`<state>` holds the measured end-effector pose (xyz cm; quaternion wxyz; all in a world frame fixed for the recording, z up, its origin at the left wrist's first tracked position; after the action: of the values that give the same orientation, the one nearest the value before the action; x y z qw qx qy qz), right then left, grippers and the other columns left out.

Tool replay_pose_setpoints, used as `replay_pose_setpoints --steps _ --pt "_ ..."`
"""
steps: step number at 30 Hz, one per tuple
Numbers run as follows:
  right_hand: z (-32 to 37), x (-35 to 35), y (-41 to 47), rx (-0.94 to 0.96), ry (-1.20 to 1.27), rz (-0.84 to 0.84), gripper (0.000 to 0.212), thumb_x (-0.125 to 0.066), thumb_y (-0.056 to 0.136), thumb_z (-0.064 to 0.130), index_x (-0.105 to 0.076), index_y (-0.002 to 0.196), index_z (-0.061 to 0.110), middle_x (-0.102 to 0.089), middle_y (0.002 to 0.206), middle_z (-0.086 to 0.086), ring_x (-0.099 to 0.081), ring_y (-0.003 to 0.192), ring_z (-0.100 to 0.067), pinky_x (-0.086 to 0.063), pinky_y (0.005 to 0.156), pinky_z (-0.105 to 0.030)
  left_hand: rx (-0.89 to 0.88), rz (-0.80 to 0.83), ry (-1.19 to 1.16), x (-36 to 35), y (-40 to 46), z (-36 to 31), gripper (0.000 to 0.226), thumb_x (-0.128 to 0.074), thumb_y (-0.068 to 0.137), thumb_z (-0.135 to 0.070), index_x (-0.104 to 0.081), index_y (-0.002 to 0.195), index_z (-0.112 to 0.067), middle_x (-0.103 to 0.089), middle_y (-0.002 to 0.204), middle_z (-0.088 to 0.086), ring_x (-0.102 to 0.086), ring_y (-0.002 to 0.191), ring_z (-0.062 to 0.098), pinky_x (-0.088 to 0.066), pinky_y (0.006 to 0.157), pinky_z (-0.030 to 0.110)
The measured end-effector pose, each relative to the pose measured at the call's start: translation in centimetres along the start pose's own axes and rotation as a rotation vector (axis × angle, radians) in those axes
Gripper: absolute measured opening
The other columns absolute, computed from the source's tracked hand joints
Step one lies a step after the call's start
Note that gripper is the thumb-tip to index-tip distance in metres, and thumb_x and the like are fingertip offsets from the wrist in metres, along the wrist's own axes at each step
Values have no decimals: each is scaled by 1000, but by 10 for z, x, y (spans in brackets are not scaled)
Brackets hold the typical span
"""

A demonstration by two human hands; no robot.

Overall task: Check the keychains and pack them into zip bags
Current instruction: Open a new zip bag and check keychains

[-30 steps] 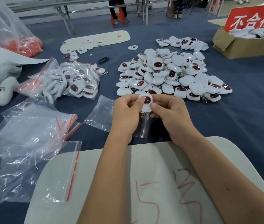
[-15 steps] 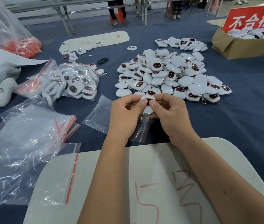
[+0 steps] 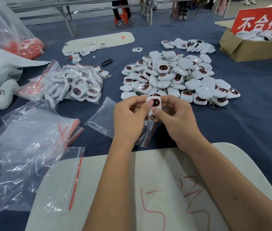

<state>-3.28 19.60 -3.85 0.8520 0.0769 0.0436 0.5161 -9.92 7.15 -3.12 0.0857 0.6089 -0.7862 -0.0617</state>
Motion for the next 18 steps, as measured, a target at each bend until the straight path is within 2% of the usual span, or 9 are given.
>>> replay_pose_setpoints --steps 2,4,6,8,12,15,18 --pt "0 1 0 -9 9 -49 17 -70 95 -1 -74 107 10 -77 82 5 -70 70 -6 -55 66 -16 6 -24 15 -3 0 0 7 -71 96 -16 -79 96 -15 -75 77 -4 -67 67 17 -60 66 30" --pt "0 2 1 -25 44 -121 16 -69 96 0 -73 109 9 -79 88 0 -71 74 -8 -56 69 -19 3 -76 85 -4 1 2 13 -67 99 -22 -75 89 -20 -73 75 -7 -63 65 5 -56 66 27" --pt "-1 5 2 -32 51 -192 16 -69 97 1 -73 111 7 -79 93 -3 -71 77 -9 -57 73 -22 -13 -71 235 -3 2 6 13 -70 95 -27 -71 82 -26 -70 74 -11 -60 65 0 -50 67 23" --pt "-2 7 3 -26 12 -239 15 -70 96 3 -74 110 9 -79 93 -4 -70 76 -8 -59 75 -24 7 -3 375 -2 -1 8 13 -76 87 -32 -65 82 -27 -64 70 -13 -57 62 1 -48 65 23" --pt "-1 8 3 -6 27 -280 12 -68 98 5 -74 107 10 -78 89 -3 -70 74 -9 -61 75 -27 -8 98 652 -5 -7 7 42 -80 68 -57 -50 82 -30 -60 73 -11 -58 67 9 -50 62 33" --pt "-2 9 4 0 43 -307 14 -68 98 4 -74 106 13 -77 84 3 -70 74 -6 -61 71 -25 -34 126 719 -6 -7 4 52 -83 65 -64 -47 82 -30 -59 72 -10 -57 67 10 -49 61 34" --pt "-2 11 5 2 61 -307 14 -68 98 3 -73 108 12 -78 90 0 -71 77 -9 -62 76 -31 -34 152 764 -9 -9 1 53 -82 65 -66 -47 82 -29 -61 73 -10 -58 69 12 -49 61 35"
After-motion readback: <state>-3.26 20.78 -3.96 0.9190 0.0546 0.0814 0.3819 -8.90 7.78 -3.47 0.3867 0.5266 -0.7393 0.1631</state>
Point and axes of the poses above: each hand's wrist, its own y-axis towards the middle knuckle, its own x-axis out of the back of the hand, z = x × y, the point moved 1 cm from there along y, towards the middle knuckle
